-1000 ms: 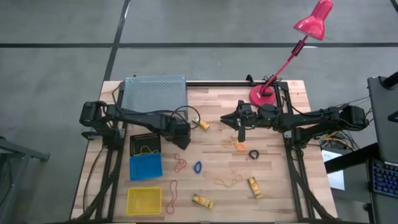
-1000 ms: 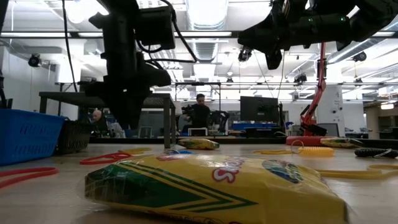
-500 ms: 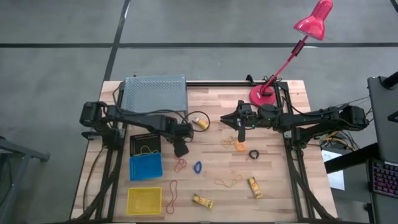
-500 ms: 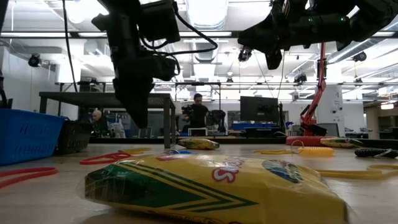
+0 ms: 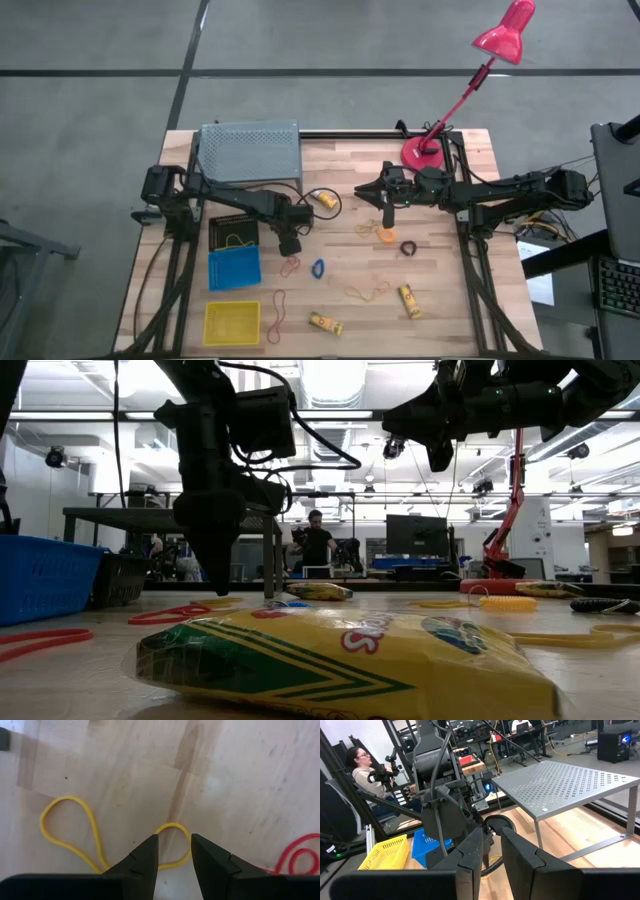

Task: Pick & Place Office Desk Supplies
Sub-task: Put the yellow rubber band in the black bin

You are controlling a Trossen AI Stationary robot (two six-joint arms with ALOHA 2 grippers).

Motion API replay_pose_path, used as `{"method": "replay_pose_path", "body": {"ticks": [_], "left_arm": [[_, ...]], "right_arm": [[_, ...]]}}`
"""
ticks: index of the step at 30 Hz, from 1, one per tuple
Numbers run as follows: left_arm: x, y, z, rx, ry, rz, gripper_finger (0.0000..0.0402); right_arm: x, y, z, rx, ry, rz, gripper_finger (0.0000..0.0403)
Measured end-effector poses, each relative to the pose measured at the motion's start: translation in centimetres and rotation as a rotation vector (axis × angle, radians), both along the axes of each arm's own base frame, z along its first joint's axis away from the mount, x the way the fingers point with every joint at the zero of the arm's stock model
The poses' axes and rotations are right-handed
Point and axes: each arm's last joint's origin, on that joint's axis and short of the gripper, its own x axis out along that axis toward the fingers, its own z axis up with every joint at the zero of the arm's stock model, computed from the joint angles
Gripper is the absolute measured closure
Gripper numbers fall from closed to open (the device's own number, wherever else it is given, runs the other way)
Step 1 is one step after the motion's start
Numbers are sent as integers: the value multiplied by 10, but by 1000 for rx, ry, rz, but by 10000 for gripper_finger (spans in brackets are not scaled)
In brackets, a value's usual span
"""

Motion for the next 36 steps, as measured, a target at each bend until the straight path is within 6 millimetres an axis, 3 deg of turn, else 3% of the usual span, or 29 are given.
{"method": "replay_pose_path", "body": {"ticks": [12,22,25,30,36], "left_arm": [[4,1,-16,18,44,-12,282],[5,1,-17,11,36,-13,286],[5,1,-18,-2,33,-11,307],[7,1,-18,-11,13,-12,389],[7,0,-18,-13,13,-10,399]], "right_arm": [[0,0,0,0,0,0,335],[0,0,0,0,0,0,335],[0,0,0,0,0,0,335],[0,0,0,0,0,0,335],[0,0,0,0,0,0,335]]}}
